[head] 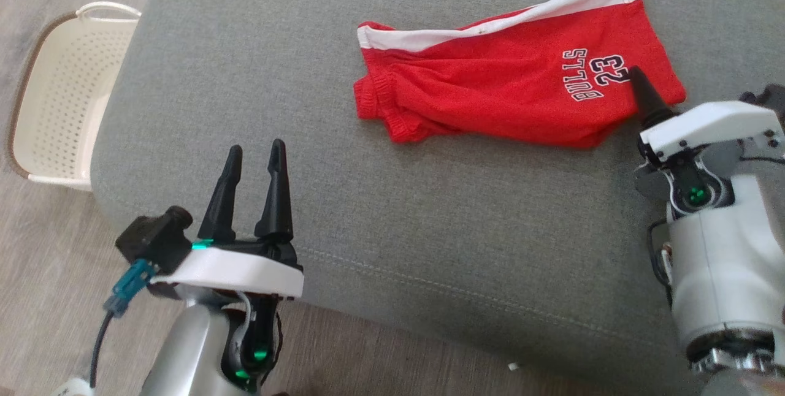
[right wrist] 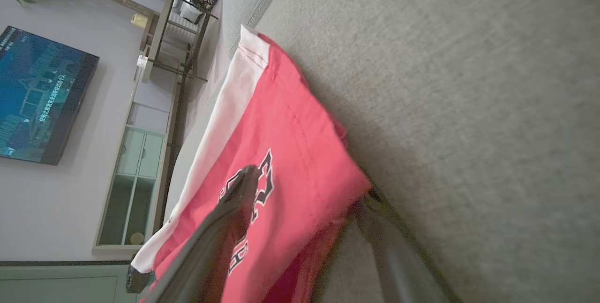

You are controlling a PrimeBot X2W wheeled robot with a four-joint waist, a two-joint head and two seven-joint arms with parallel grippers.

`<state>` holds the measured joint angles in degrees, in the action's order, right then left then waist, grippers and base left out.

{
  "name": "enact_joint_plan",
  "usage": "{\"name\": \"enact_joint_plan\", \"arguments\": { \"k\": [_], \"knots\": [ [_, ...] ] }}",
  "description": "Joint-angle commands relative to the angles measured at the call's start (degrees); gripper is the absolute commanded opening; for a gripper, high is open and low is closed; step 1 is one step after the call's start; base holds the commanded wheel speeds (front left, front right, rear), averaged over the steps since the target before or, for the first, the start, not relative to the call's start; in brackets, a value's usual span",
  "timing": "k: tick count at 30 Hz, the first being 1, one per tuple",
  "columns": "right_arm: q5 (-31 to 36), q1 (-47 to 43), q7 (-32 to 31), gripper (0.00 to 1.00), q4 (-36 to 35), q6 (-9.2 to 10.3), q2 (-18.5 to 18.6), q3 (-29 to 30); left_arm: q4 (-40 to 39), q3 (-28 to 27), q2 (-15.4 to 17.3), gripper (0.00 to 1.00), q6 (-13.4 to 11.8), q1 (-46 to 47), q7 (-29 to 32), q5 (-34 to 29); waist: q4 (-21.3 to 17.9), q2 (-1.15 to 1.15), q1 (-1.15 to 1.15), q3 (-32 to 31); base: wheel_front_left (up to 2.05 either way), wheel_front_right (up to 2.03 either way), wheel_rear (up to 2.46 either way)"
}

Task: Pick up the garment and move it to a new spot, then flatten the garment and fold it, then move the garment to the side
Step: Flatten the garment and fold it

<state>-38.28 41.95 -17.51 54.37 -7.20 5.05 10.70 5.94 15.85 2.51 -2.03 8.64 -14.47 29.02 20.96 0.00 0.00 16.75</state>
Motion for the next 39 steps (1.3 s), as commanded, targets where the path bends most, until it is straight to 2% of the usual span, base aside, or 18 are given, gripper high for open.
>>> {"name": "enact_joint_plan", "arguments": {
  "k": [1, 8, 9, 10, 11, 16, 26, 34, 39],
  "knots": [
    [0.24, 0.44, -0.22, 1.0, 1.5, -0.29, -2.16, -2.01, -2.05, -1.63, 0.37, 1.0, -0.25, 1.86, -0.52, 0.17, 0.14, 0.0, 0.0, 0.01, 0.0, 0.0, 0.0],
    [4.05, 5.31, 1.72, 1.0, 11.2, -0.29, -2.17, -0.51, -2.29, -0.94, 0.37, 1.0, -0.68, 2.33, -0.52, 0.88, 0.78, 0.0, 0.0, 0.02, 0.0, 0.0, 0.0],
    [4.35, 6.07, 1.76, 0.9, 12.5, -0.29, -2.17, -0.34, -2.22, -0.76, 0.37, 1.0, -0.72, 2.35, -0.52, 1.03, 0.87, 0.0, 0.0, 0.01, 0.0, 0.0, 0.0],
    [4.55, 6.78, 1.9, 0.42, 13.55, -0.29, -2.17, -0.34, -2.14, -0.61, 0.37, 1.0, -0.74, 2.36, -0.52, 1.11, 0.93, 0.0, 0.0, -0.05, 0.0, 0.0, 0.0],
    [4.79, 7.36, 2.33, 0.0, 14.22, -0.29, -2.17, -0.56, -2.06, -0.53, 0.37, 1.0, -0.73, 2.37, -0.52, 1.14, 0.96, 0.0, 0.0, -0.13, 0.0, 0.0, 0.0],
    [5.0, 8.39, 6.83, 0.0, 14.44, -0.29, -2.17, -2.96, -1.51, -0.93, 0.37, 1.0, -0.7, 2.35, -0.52, 0.94, 0.67, 0.0, 0.0, -1.1, 0.0, 0.0, 0.0],
    [0.6, 3.91, 17.41, 0.0, 5.79, -0.29, -2.17, -9.2, -1.13, -1.78, 0.37, 1.0, -0.09, 1.6, -0.52, -0.28, -2.18, 0.0, 0.0, -2.85, 0.0, 0.0, 0.0],
    [0.03, 0.61, 23.0, 0.0, 3.4, -0.29, -2.17, -8.12, -1.01, -1.95, 0.37, 1.0, 0.14, 1.06, -0.52, -0.88, -4.49, 0.0, 0.0, -4.19, 0.0, 0.0, 0.0],
    [4.3, -1.14, 27.57, 0.0, 7.66, -0.29, -1.98, -3.03, -0.95, -2.23, 0.37, 1.0, 0.17, 0.53, -0.52, -1.15, -5.95, 0.0, 0.0, -5.11, 0.0, 0.0, 0.0]
  ]
}}
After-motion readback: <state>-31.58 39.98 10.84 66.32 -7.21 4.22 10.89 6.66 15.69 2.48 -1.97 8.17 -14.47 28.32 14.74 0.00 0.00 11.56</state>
